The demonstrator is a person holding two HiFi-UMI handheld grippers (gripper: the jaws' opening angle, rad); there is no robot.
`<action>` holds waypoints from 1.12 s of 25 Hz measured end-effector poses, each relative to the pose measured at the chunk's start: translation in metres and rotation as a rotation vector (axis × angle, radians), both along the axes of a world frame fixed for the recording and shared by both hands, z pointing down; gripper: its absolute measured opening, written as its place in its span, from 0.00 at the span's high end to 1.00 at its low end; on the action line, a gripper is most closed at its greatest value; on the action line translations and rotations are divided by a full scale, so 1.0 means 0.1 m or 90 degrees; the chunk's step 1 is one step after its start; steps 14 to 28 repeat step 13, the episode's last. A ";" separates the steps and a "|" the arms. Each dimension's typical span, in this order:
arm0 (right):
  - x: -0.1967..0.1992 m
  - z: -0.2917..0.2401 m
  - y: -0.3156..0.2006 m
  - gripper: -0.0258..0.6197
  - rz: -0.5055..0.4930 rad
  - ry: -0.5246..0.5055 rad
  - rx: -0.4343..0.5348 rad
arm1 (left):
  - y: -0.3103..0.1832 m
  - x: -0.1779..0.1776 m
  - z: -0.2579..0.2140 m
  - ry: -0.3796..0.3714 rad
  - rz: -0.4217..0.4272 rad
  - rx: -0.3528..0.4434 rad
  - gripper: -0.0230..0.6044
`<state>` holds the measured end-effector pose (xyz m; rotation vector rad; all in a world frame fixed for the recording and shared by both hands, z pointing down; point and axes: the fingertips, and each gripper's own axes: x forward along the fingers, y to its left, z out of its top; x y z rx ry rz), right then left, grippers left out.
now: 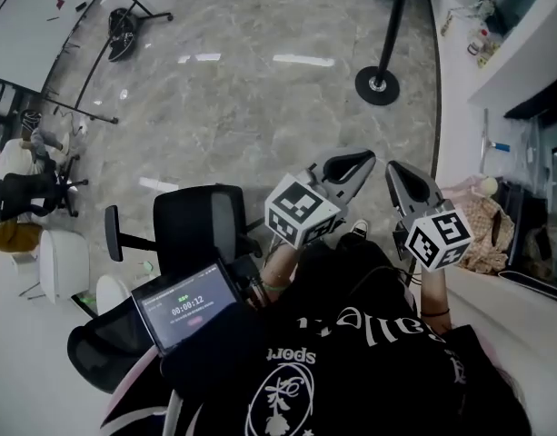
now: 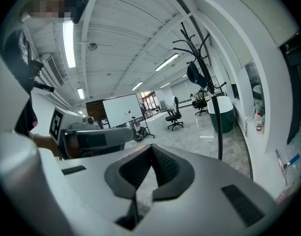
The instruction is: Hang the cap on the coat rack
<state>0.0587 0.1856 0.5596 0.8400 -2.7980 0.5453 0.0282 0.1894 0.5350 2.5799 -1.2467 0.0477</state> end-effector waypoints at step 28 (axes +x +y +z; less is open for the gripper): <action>-0.48 0.23 0.37 0.94 0.016 0.003 -0.020 | 0.32 -0.59 0.14 0.024 -0.003 -0.007 0.96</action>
